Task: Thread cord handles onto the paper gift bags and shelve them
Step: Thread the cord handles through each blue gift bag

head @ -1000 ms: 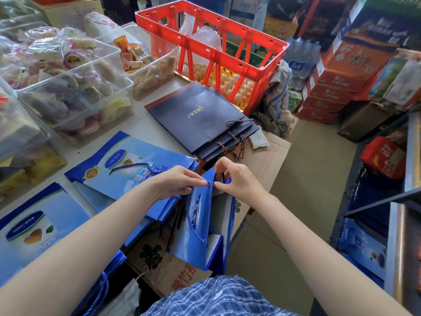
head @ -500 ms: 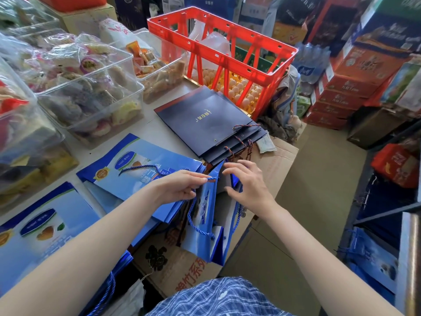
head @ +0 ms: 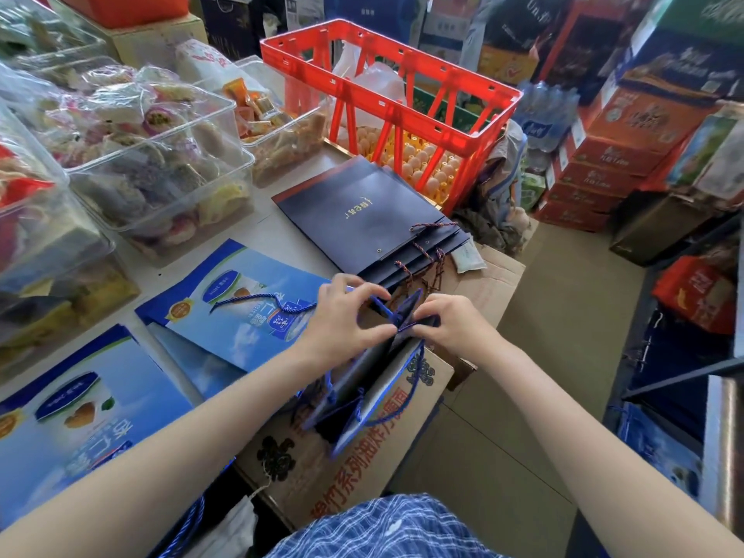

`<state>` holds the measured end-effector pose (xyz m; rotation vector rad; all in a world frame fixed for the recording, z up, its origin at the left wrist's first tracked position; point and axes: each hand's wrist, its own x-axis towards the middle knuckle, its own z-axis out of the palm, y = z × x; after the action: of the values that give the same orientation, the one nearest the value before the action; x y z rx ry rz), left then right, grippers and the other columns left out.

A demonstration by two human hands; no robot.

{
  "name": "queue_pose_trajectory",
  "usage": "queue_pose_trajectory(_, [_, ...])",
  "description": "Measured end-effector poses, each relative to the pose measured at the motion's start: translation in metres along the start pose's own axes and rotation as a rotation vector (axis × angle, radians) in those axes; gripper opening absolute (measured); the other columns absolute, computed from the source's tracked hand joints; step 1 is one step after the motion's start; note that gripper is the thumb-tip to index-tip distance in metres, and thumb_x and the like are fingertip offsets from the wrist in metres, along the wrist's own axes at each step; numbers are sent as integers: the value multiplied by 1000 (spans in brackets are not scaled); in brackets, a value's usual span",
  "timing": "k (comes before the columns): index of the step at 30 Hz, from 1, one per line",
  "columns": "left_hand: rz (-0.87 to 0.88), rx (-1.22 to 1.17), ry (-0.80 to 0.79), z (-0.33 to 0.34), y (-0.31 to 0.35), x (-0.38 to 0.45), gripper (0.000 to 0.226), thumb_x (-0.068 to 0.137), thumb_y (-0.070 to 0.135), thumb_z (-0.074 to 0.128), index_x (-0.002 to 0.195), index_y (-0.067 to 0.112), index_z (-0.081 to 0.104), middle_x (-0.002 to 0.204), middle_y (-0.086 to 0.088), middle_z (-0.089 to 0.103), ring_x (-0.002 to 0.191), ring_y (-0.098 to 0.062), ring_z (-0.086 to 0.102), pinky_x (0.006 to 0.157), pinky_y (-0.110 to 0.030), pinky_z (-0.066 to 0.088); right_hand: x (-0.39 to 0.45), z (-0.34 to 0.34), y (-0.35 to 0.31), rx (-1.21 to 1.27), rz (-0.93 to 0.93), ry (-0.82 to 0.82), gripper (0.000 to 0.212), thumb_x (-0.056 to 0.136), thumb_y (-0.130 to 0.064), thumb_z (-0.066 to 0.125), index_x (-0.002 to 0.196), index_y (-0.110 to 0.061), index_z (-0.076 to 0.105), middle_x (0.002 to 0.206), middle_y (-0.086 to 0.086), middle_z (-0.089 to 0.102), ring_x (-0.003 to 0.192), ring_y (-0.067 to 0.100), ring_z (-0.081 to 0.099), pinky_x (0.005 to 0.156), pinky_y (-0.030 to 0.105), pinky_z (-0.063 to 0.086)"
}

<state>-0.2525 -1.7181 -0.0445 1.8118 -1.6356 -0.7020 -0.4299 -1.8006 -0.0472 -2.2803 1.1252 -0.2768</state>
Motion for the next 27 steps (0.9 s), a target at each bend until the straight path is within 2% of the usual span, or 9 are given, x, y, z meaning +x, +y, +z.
queue_pose_trajectory(2, [239, 192, 34, 10, 0, -4, 43, 68, 51, 60, 104, 28, 65, 117, 2, 46, 106, -17, 37, 87, -30, 33, -1, -2, -3, -25, 18, -45, 14, 79, -20, 74, 90, -11, 73, 82, -2, 57, 78, 14, 52, 75, 27, 44])
queue_pose_trajectory(3, [261, 211, 1, 15, -2, -3, 37, 71, 46, 64, 102, 26, 65, 118, 1, 47, 107, -19, 38, 88, -34, 36, -2, -3, -5, -22, 32, -65, 14, 78, -21, 74, 88, -13, 72, 82, -2, 57, 77, 14, 53, 74, 27, 45])
queue_pose_trajectory(7, [191, 151, -75, 24, -3, 7, 25, 78, 29, 72, 100, 20, 63, 116, 1, 47, 105, -15, 40, 90, -31, 39, -6, -8, -6, 125, 81, -67, 18, 75, -16, 77, 88, -20, 64, 89, -5, 59, 75, 5, 53, 73, 21, 47])
queue_pose_trajectory(9, [173, 129, -69, 24, -4, 11, 20, 79, 27, 72, 95, 19, 64, 109, 1, 49, 100, -15, 47, 86, -31, 42, -10, -7, -5, 240, 97, -61, 28, 76, -10, 76, 93, -22, 57, 100, -7, 53, 83, 6, 56, 80, 19, 52])
queue_pose_trajectory(13, [30, 50, -53, 16, -9, 16, 13, 81, 23, 69, 89, 18, 60, 99, 2, 49, 87, -18, 53, 74, -27, 39, -17, 1, -8, 391, 138, 87, 41, 76, -2, 74, 88, -29, 46, 107, -4, 44, 87, 14, 64, 74, 14, 53])
queue_pose_trajectory(17, [-9, 34, -34, 12, -11, 17, 12, 81, 21, 69, 87, 18, 58, 99, 2, 47, 85, -17, 53, 73, -23, 35, -19, 10, -10, 263, 134, 99, 20, 84, -9, 68, 101, -17, 62, 114, -1, 46, 78, 11, 62, 72, 9, 49])
queue_pose_trajectory(21, [-9, 39, -17, 14, -10, 14, 11, 82, 21, 67, 87, 17, 58, 98, 2, 46, 83, -18, 54, 76, -27, 43, -13, 8, -13, 57, 226, 0, 36, 86, -15, 59, 123, -15, 60, 124, 5, 53, 91, 16, 59, 78, 16, 42])
queue_pose_trajectory(24, [-21, 51, 5, 15, -10, 12, 9, 84, 21, 66, 85, 17, 58, 98, 2, 46, 84, -17, 53, 73, -23, 39, -12, 8, -20, -44, 246, -17, 32, 87, -19, 63, 118, -12, 64, 118, 6, 61, 103, 20, 58, 85, 25, 46])
queue_pose_trajectory(27, [-24, 57, 21, 15, -12, 11, 9, 85, 21, 66, 87, 15, 59, 99, 1, 47, 85, -14, 52, 73, -20, 36, -13, 14, -23, -26, 246, 91, 20, 86, -17, 64, 105, -11, 69, 105, 5, 64, 91, 17, 58, 78, 27, 49])
